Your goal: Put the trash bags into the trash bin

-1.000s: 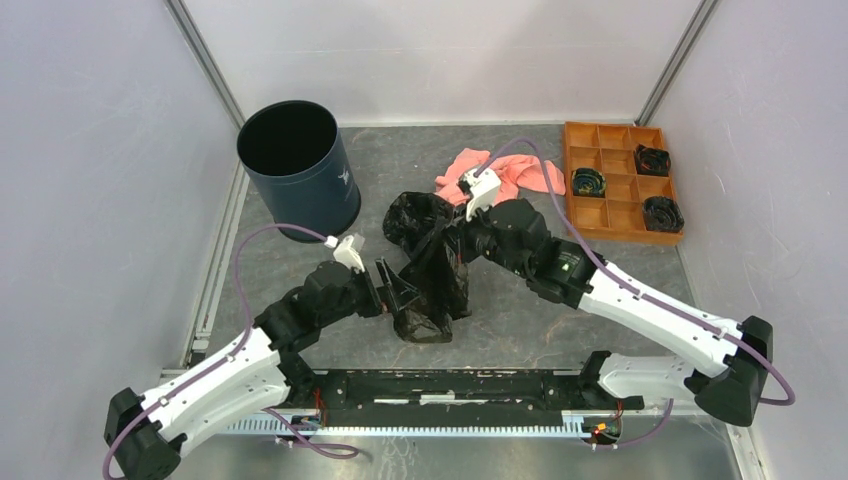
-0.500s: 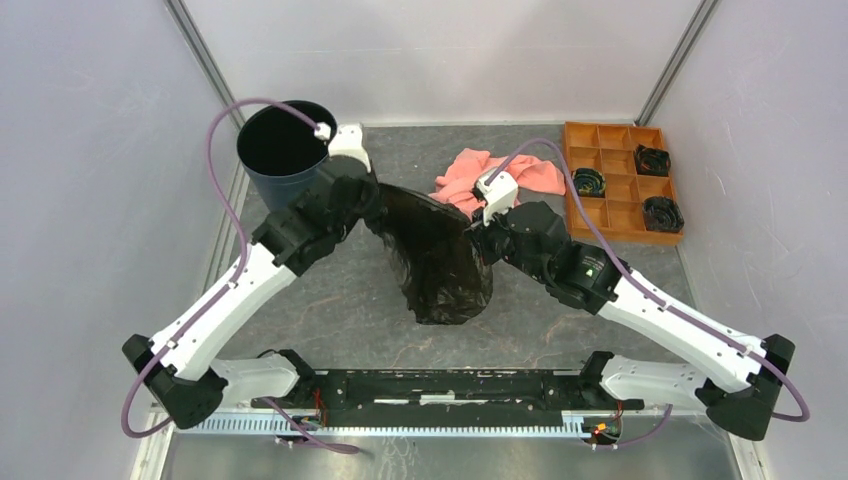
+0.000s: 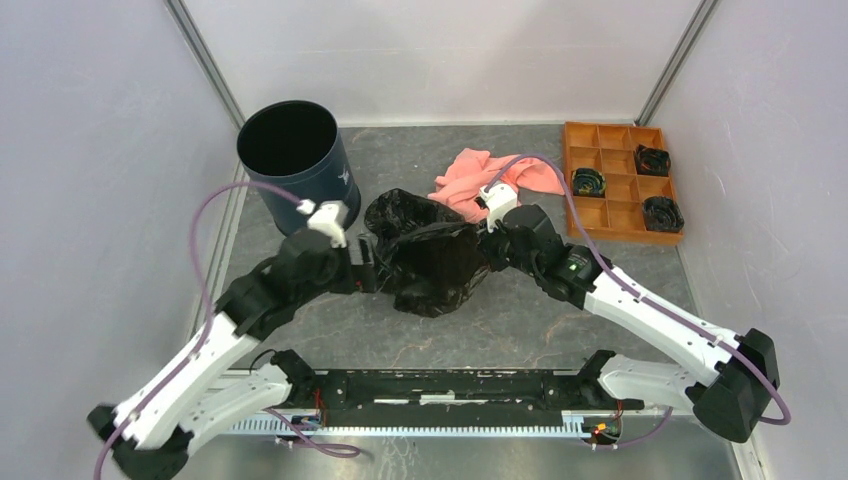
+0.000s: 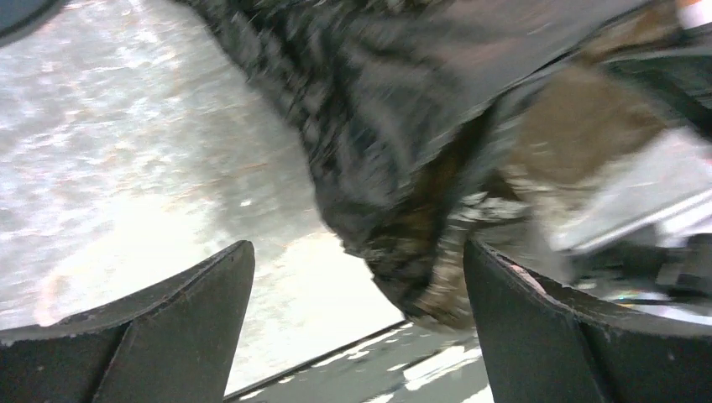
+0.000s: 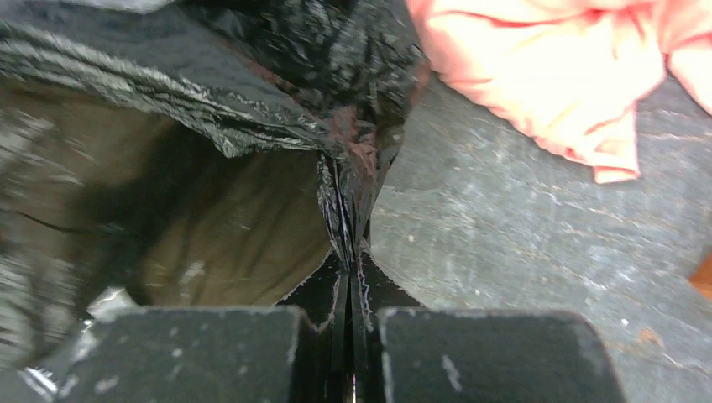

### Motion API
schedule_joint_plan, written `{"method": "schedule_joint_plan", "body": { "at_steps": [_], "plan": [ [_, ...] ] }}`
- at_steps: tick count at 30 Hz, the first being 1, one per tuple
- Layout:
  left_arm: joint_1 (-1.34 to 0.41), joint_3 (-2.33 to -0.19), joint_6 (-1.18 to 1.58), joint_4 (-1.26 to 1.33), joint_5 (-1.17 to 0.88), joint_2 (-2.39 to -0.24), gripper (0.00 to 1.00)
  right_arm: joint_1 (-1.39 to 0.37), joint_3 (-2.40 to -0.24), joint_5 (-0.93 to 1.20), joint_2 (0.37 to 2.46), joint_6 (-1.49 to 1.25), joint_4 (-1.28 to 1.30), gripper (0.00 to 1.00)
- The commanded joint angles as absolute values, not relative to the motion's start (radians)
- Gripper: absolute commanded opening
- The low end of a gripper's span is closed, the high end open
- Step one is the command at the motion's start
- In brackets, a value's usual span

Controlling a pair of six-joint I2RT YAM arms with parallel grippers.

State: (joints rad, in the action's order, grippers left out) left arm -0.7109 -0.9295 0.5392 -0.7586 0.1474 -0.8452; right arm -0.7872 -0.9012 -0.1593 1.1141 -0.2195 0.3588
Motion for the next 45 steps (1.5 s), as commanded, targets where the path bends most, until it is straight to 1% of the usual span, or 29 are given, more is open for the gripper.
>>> {"method": "schedule_joint_plan", "body": {
  "at_steps": [1,4,5,9,15,17,18,20,24,26,28,31,33,35,37,39,42,45],
  "plan": [
    [-0.709,-0.844,0.829,-0.623,0.011,-0.607,1.00,-0.789,-0.914,-0.053,1.113,-0.240,0.260,0.00],
    [-0.709,-0.712,0.917,-0.457,-0.100,-0.552,1.00,-0.789,-0.920,-0.018,1.118,-0.257,0.250,0.00],
    [-0.709,-0.696,0.923,-0.445,-0.097,-0.563,1.00,-0.790,-0.921,-0.003,1.117,-0.264,0.245,0.00],
    [-0.709,-0.687,0.912,-0.393,-0.123,-0.659,1.00,-0.790,-0.937,0.080,1.107,-0.293,0.226,0.00],
    [-0.721,-0.639,0.917,-0.105,-0.363,-0.821,1.00,-0.789,-0.985,0.091,1.100,-0.294,0.238,0.00],
    [-0.763,-0.645,0.905,-0.076,-0.370,-0.855,1.00,-0.790,-1.014,0.077,1.099,-0.285,0.253,0.00],
    [-0.800,-0.654,0.887,-0.079,-0.341,-0.862,1.00,-0.790,-1.028,0.066,1.101,-0.280,0.263,0.01],
    [-0.893,-0.685,0.854,-0.125,-0.216,-0.871,1.00,-0.790,-1.069,0.034,1.105,-0.268,0.286,0.00],
    [-1.117,-0.748,0.829,-0.228,0.140,-0.927,1.00,-0.789,-1.107,-0.026,1.104,-0.257,0.306,0.00],
    [-1.179,-0.758,0.839,-0.230,0.226,-0.981,1.00,-0.791,-1.114,-0.028,1.097,-0.257,0.307,0.01],
    [-1.183,-0.772,0.865,-0.272,0.318,-1.046,1.00,-0.789,-1.116,-0.026,1.087,-0.255,0.315,0.00],
    [-1.133,-0.811,0.890,-0.391,0.470,-1.124,0.85,-0.791,-1.088,-0.026,1.051,-0.242,0.326,0.01],
    [-1.043,-0.810,0.846,-0.372,0.449,-1.129,0.74,-0.790,-1.045,-0.028,1.014,-0.233,0.331,0.00],
    [-0.914,-0.820,0.777,-0.352,0.363,-1.133,0.67,-0.790,-0.991,-0.039,0.978,-0.218,0.347,0.00],
    [-0.808,-0.862,0.694,-0.344,0.321,-1.153,0.61,-0.790,-0.937,-0.059,0.946,-0.209,0.368,0.00],
    [-0.746,-0.938,0.615,-0.350,0.307,-1.192,0.52,-0.790,-0.884,-0.040,0.912,-0.206,0.355,0.00],
    [-0.729,-1.091,0.507,-0.348,0.246,-1.262,0.42,-0.791,-0.855,-0.004,0.872,-0.193,0.309,0.00],
    [-0.729,-1.250,0.421,-0.351,0.177,-1.310,0.39,-0.791,-0.923,-0.054,0.886,-0.167,0.297,0.00]
  ]
}}
